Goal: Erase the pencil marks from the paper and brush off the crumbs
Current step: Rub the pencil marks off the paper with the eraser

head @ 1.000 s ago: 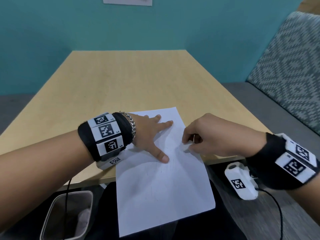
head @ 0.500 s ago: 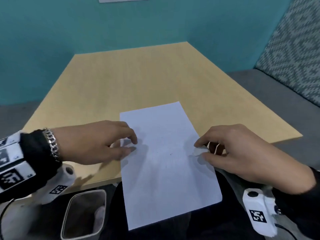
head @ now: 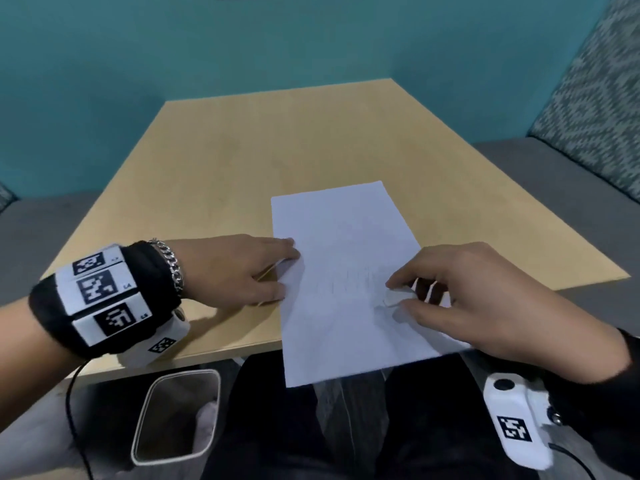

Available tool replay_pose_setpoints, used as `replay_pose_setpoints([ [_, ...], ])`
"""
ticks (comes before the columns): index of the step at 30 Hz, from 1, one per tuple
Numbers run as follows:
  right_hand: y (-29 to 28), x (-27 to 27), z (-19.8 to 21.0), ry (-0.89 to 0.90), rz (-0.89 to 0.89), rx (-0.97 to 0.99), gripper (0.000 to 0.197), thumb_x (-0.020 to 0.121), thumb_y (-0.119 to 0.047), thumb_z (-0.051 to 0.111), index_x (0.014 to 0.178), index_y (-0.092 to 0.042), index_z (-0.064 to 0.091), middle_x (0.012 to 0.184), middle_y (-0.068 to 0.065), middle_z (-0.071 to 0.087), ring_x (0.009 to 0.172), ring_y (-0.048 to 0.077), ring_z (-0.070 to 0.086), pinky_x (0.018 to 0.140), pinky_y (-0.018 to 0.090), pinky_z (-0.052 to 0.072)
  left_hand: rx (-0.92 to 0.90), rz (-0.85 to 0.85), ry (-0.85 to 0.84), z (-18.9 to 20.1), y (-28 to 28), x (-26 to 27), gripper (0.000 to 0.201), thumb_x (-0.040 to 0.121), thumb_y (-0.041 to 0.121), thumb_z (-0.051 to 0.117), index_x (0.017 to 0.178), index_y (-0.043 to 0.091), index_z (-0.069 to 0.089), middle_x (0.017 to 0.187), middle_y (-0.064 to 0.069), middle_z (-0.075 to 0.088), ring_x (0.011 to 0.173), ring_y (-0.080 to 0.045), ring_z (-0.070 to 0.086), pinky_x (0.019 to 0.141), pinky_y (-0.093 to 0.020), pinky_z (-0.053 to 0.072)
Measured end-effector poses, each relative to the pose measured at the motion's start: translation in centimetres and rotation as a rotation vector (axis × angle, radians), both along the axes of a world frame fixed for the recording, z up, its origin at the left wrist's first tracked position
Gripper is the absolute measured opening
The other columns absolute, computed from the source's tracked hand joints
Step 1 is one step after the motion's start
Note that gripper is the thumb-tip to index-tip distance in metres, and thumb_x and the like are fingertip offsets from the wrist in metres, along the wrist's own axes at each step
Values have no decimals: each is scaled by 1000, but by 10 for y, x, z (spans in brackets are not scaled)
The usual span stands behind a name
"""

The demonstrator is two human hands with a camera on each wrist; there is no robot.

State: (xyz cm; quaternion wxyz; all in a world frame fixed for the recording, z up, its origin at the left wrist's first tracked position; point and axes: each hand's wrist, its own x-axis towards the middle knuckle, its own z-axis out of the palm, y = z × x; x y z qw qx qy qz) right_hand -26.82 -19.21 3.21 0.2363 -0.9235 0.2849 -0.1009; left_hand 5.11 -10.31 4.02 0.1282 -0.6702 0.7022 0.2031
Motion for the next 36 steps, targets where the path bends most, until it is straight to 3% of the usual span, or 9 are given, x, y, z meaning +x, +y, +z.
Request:
replay_pose_setpoints([
  [2, -1, 11, 1, 23, 33, -41, 24, 90, -29, 75, 114, -32, 76, 92, -20, 68, 89, -2, 65, 72, 6, 43, 29, 2, -18, -3, -8, -1, 80, 103, 62, 48, 168, 32, 12, 176, 14, -1, 158, -6, 18, 127, -30, 18],
  [4, -5, 24, 0, 38, 66, -89, 24, 91, -29, 72, 114, -29, 75, 93, -17, 68, 86, 3, 65, 74, 10, 45, 34, 11, -17, -6, -12, -5, 97, 94, 79, 46, 168, 30, 7, 176, 10, -9, 161, -7, 3, 130, -32, 9],
  [10, -21, 58, 0, 220, 168, -163, 23, 91, -26, 65, 113, -30, 73, 88, -17, 61, 81, 2, 56, 79, 29, 54, 2, 9, -113, -13, -14, -18, 128, 73, 99, 48, 166, 17, 15, 176, -2, 0, 156, -28, 28, 125, -44, 29],
  [13, -27, 79, 10, 275, 237, -175, 21, 91, -26, 67, 110, -31, 72, 82, -20, 53, 79, -7, 52, 70, 18, 47, 44, 27, -136, -15, -13, -18, 137, 71, 99, 50, 168, 16, -1, 176, -1, -8, 162, -25, 11, 128, -48, 19],
  [16, -35, 105, 15, 263, 262, -205, 23, 90, -25, 68, 112, -28, 73, 82, -17, 59, 78, -3, 52, 72, 22, 47, 68, 38, -142, -13, -11, -17, 144, 66, 101, 51, 167, 19, -9, 176, 4, -12, 163, -23, 2, 129, -55, 12],
  [22, -45, 135, 4, 239, 203, -212, 25, 89, -25, 69, 114, -20, 74, 85, -11, 65, 86, 14, 61, 81, 35, 58, 121, 79, -167, -12, -12, -18, 146, 63, 102, 52, 166, 24, -18, 174, 8, -19, 163, -27, -1, 128, -61, 9],
  [28, -34, 133, 0, 213, 333, -188, 21, 88, -23, 69, 108, -25, 73, 81, -10, 65, 74, 0, 57, 67, 17, 47, 147, 121, -177, -14, -17, -18, 154, 55, 105, 55, 164, 28, -22, 173, 9, -23, 163, -31, -2, 127, -64, 7],
  [33, -45, 140, 3, 203, 276, -198, 25, 85, -25, 69, 110, -24, 76, 78, -11, 65, 74, -1, 58, 78, 31, 56, 156, 132, -189, -14, -17, -18, 156, 54, 106, 53, 163, 26, -25, 172, 10, -24, 163, -30, -3, 128, -63, 7],
  [36, -40, 138, 4, 196, 303, -192, 26, 85, -24, 70, 110, -24, 76, 74, -11, 66, 72, -1, 59, 74, 25, 55, 154, 134, -186, -15, -18, -17, 156, 53, 106, 53, 163, 28, -25, 173, 10, -23, 163, -31, -2, 127, -63, 6],
])
